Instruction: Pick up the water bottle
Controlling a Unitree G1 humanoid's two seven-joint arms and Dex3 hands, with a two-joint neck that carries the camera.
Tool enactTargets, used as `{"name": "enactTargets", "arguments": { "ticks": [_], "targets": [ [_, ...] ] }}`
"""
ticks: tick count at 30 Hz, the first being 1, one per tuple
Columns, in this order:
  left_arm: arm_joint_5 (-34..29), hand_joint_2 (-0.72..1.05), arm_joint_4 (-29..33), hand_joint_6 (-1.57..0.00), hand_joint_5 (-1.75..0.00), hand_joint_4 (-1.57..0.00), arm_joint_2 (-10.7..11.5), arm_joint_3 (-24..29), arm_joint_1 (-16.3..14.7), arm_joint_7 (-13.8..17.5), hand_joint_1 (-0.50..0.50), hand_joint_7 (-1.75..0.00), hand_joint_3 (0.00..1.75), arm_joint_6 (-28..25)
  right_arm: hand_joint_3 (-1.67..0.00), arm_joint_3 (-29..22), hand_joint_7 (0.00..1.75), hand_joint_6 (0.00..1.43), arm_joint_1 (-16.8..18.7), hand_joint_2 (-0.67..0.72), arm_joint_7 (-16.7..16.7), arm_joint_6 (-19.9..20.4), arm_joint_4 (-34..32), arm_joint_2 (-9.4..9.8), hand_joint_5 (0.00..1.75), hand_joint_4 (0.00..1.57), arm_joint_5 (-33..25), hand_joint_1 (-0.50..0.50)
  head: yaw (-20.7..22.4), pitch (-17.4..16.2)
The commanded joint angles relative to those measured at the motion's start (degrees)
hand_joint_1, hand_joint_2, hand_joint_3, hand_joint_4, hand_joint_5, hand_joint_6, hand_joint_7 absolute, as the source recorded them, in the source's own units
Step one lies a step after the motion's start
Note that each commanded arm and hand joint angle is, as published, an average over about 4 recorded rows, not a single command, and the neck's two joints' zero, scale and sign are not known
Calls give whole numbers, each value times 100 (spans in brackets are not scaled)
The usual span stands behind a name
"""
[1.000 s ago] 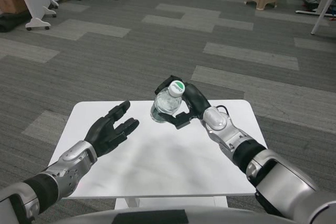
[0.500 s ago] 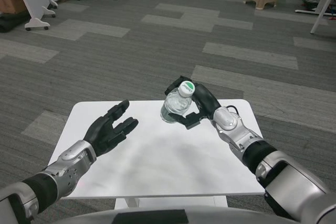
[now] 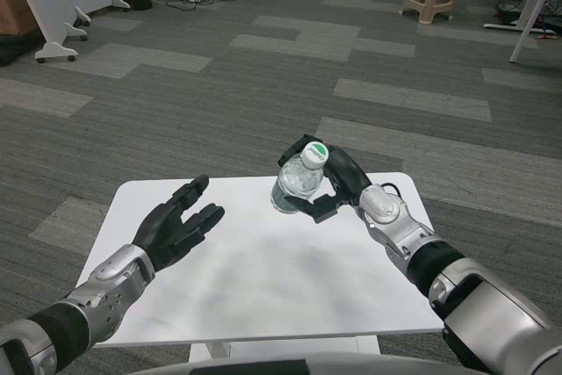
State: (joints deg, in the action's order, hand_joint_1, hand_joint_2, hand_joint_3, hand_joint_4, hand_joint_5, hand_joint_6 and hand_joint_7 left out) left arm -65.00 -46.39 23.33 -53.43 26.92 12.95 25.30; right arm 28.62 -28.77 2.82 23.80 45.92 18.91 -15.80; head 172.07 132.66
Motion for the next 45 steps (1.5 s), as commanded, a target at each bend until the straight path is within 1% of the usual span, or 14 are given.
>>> {"name": "enactTargets", "arguments": {
  "ticks": [1,3,9,11,16,18,23,26,27,29,30,35,41,45],
  "targets": [
    [86,105,33,0,0,0,88,134,13,-1,50,0,9,19,-139,-118,154,88,-23,-54,32,26,59,85,145,117,-55,-29,-58,44],
    [102,105,33,0,0,0,99,173,8,-1,50,0,9,19,-139,-124,154,88,-23,-54,54,28,94,118,145,117,-55,-29,-53,40],
    [128,105,33,0,0,0,132,224,6,1,50,0,9,58,-139,-150,154,88,-32,-54,114,28,145,122,145,117,-55,-29,-53,40],
    [159,105,33,0,0,0,136,263,-1,1,50,0,9,67,-139,-155,154,88,-32,-54,127,28,149,124,145,117,-55,-29,-141,112],
    [242,105,31,0,0,0,145,364,-36,-3,50,0,9,71,-139,-186,154,88,-25,-54,131,28,156,144,145,117,-55,-29,-254,118],
    [242,105,26,0,0,0,145,382,-45,-3,50,0,9,71,-143,-199,154,88,-17,-54,131,28,156,148,145,117,-55,-29,-254,118],
    [242,105,26,0,0,0,145,402,-47,-3,50,0,9,76,-135,-243,154,88,-8,-54,147,28,169,177,145,117,-55,-29,-254,118],
    [242,105,24,0,0,0,145,406,-53,-3,50,0,9,74,-139,-260,154,88,-6,-54,171,35,171,192,145,117,-55,-29,-254,118],
    [242,105,24,0,0,0,145,408,-56,-3,50,0,9,71,-141,-260,154,88,-3,-54,175,37,171,192,145,117,-55,-29,-296,200],
    [242,105,22,0,0,0,145,413,-56,-3,50,0,9,71,-137,-263,154,88,1,-54,177,37,171,192,145,117,-52,-29,-338,282],
    [242,105,20,0,0,0,145,413,-56,-3,50,0,9,71,-139,-265,154,88,3,-54,179,37,171,192,145,117,-50,-29,-359,323],
    [242,105,15,0,0,0,145,410,-56,-3,50,0,9,74,-137,-293,154,88,23,-54,193,37,171,192,145,117,-55,-29,-338,282],
    [247,105,15,0,0,0,154,413,-56,-3,50,0,9,76,-143,-300,154,88,38,-54,219,37,171,192,145,117,-50,-29,-339,294],
    [251,105,15,0,0,0,154,413,-56,-3,50,0,9,80,-143,-295,154,88,38,-54,223,37,176,192,145,117,-55,-29,-397,297]
  ]
}}
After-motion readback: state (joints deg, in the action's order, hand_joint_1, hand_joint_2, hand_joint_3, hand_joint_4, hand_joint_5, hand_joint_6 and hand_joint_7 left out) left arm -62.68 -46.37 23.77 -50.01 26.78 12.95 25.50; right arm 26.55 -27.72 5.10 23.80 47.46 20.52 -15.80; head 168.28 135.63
